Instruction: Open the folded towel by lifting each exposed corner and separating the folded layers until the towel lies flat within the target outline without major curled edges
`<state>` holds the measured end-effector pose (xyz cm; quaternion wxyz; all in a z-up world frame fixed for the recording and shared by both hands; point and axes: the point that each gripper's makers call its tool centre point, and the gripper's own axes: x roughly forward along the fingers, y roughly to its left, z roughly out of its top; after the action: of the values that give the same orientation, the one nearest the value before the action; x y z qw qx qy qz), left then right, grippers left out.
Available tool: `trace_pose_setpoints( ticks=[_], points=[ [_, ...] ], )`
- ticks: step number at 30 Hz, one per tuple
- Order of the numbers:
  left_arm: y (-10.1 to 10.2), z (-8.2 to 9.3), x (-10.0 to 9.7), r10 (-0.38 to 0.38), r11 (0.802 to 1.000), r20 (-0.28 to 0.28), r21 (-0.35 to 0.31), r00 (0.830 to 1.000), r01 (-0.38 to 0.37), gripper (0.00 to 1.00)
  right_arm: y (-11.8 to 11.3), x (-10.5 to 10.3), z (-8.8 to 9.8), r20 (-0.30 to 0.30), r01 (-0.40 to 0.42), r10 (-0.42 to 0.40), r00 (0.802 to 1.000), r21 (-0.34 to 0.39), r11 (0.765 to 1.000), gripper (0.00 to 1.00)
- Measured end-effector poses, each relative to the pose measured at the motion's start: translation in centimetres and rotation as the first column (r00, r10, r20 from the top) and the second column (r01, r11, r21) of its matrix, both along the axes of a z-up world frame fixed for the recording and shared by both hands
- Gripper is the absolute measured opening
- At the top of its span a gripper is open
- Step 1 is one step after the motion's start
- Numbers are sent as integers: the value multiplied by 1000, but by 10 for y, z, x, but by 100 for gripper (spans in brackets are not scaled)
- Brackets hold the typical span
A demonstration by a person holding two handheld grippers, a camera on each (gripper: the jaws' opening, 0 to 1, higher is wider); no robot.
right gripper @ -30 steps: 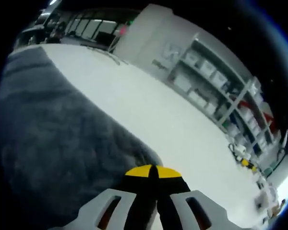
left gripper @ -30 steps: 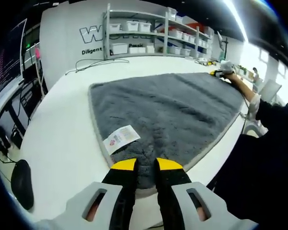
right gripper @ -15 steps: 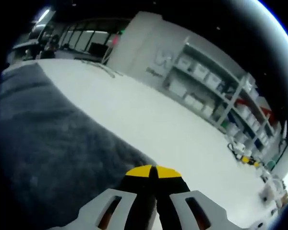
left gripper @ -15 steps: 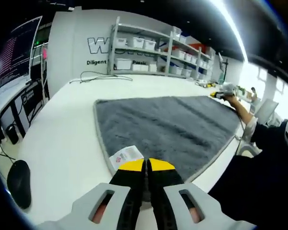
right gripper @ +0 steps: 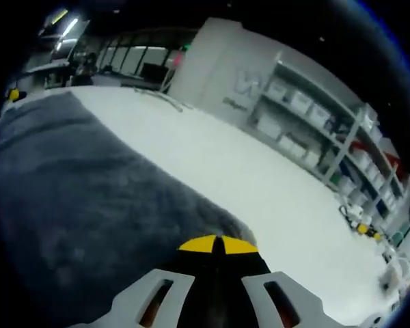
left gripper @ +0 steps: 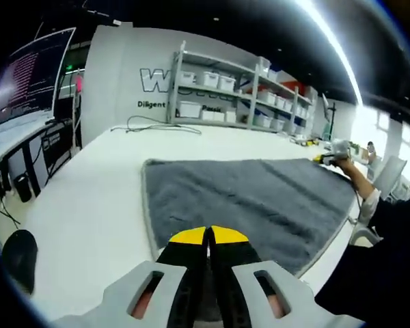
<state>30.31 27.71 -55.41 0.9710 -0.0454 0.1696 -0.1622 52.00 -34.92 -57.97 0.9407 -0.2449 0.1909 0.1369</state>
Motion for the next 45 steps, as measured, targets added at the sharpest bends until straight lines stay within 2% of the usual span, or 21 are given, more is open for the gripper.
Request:
trace_pose_setpoints(
  ticks=[1, 3, 7, 9, 18, 21, 26, 28, 29, 31, 34, 37, 40, 45],
  points=[
    [-2, 3, 2, 1, 1000, 19, -9, 1000, -1, 1, 0, -3, 1, 1, 1, -1, 1000, 1, 1000, 0],
    [-3, 3, 6, 3, 1000, 22, -12, 1000, -2, 1, 1, -7, 2, 5, -1, 1, 1000, 21, 1000, 0],
    [2, 1, 10, 16, 1000, 23, 22, 1000, -16, 1, 6, -15, 1, -1, -6, 6, 1000, 50, 999, 0],
    [5, 5, 14, 16, 999, 23, -48, 1000, -15, 1, 8, -15, 2, 3, -12, 12, 1000, 49, 999, 0],
    [15, 15, 29, 39, 996, 46, -85, 998, -35, 1, 19, -36, 15, 4, -8, 7, 1000, 70, 998, 0],
    [21, 15, 37, 61, 996, 43, -69, 997, -58, 1, 20, -49, 10, -32, 1, 1, 999, 82, 997, 0],
    [22, 14, 45, 59, 996, 32, -66, 998, -57, 1, 16, -66, 6, -47, 33, -29, 998, 80, 996, 0],
    [21, 12, 48, 63, 998, 28, -22, 998, -62, 1, 13, -72, 4, -57, 55, -52, 997, 53, 997, 0],
    [21, 12, 50, 56, 998, 28, -24, 998, -56, 1, 13, -75, 3, -65, 59, -56, 996, 38, 998, 0],
    [18, 14, 54, 43, 997, 25, -69, 999, -41, 1, 16, -80, 6, -65, 65, -62, 996, 36, 997, 0],
    [16, 16, 58, 43, 997, 27, -71, 999, -41, 1, 18, -92, 8, -76, 80, -78, 994, 35, 996, 0],
    [11, 16, 60, 32, 998, 20, -60, 999, -31, 1, 2, -104, 3, -121, 154, -155, 981, -15, 988, 0],
    [13, 17, 63, 49, 998, 35, -34, 998, -48, 1, -1, -112, 3, -131, 159, -157, 979, 0, 987, 0],
    [15, 12, 67, 65, 998, 32, -11, 997, -65, 1, -2, -116, 5, -106, 145, -137, 985, 72, 987, 0]
  ],
)
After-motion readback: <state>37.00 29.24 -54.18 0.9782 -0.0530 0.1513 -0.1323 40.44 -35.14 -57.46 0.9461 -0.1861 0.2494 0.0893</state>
